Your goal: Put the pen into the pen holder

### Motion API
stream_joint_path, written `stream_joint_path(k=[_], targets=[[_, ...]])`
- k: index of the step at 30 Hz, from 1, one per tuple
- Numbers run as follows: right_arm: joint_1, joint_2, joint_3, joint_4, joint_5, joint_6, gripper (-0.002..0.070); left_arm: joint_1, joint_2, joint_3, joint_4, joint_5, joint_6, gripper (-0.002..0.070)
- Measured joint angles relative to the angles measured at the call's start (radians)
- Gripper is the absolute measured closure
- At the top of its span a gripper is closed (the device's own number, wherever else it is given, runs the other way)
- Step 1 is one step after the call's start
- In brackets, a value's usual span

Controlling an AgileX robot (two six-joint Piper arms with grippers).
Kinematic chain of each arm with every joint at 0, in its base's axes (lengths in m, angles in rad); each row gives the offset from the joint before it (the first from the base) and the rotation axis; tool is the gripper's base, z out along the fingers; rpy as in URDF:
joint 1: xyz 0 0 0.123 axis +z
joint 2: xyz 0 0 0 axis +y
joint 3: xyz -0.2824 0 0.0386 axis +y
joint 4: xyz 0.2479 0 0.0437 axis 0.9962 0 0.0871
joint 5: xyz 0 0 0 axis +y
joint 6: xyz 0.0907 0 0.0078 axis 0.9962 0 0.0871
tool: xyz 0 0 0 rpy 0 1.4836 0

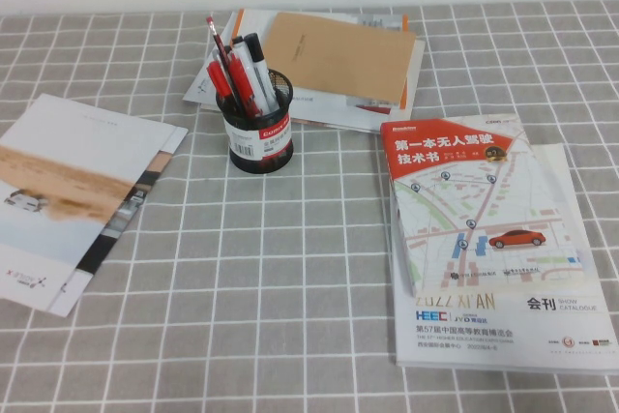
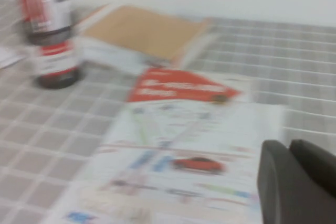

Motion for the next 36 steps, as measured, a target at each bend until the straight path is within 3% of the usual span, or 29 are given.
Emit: stream_joint_path(k=[8,14,16,21,24,36], targets=[[-0.229,-0.327,0.154,0.009,0.042,0.0,0.0689,0.0,0.0,0.0,0.0,0.0,0.0,0.0678],[-0.25,-0.38,0.172,0.021,0.054,-0.01,0.0689,0.0,0.0,0.0,0.0,0.0,0.0,0.0678],[-0.25,-0.382,0.19,0.091,0.048,-0.083,0.0689,0.0,0.0,0.0,0.0,0.0,0.0,0.0678],[-0.262,-0.407,0.225,0.442,0.056,-0.473,0.0689,0.0,0.0,0.0,0.0,0.0,0.0,0.0678],[-0.29,-0.407,0.227,0.495,0.086,-0.56,0.0689,0.0,0.0,0.0,0.0,0.0,0.0,0.0678],[-0.32,-0.407,0.228,0.447,0.287,-0.472,0.0689,0.0,0.0,0.0,0.0,0.0,0.0,0.0678]])
